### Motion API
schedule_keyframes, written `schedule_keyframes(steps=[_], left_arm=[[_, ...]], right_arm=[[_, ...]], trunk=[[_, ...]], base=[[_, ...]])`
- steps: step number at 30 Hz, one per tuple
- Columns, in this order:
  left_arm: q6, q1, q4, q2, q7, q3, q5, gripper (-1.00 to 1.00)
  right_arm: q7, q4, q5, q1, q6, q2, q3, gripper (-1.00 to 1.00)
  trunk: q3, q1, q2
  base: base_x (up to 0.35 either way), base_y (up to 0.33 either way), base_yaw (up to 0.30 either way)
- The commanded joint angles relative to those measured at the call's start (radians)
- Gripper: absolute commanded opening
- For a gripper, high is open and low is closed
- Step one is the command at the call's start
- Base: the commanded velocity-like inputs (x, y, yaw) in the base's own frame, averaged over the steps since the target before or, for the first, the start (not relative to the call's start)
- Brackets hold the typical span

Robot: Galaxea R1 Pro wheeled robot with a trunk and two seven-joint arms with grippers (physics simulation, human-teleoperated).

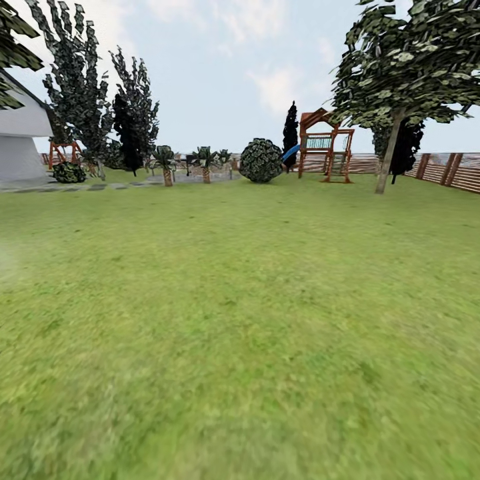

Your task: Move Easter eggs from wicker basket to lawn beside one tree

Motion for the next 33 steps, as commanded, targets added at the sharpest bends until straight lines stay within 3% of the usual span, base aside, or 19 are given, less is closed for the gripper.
schedule_keyframes(steps=[1, 9, 19, 33], left_arm=[[0.0, 0.001, -0.002, 0.0, -0.001, -0.001, 0.0, 1.0], [0.0, 0.001, -0.002, -0.001, -0.001, -0.001, 0.0, 1.0], [0.0, 0.001, -0.002, -0.001, -0.001, -0.001, 0.0, 1.0], [0.0, 0.001, -0.002, -0.001, -0.001, -0.001, 0.0, 1.0]], right_arm=[[0.001, 0.0, 0.002, 0.0, 0.0, 0.0, 0.001, 1.0], [0.001, 0.0, 0.001, 0.0, 0.0, 0.0, 0.001, 1.0], [0.001, 0.0, 0.001, 0.0, 0.002, 0.0, 0.001, 1.0], [0.001, 0.0, 0.001, 0.0, 0.003, 0.0, 0.001, 1.0]], trunk=[[-0.001, 0.001, 0.0], [-0.001, 0.001, 0.0], [-0.001, 0.001, 0.0], [-0.001, 0.001, 0.0]], base=[[0.34, 0.0, 0.0], [0.34, 0.0, 0.01], [0.34, 0.0, 0.249], [0.34, 0.0, 0.091]])
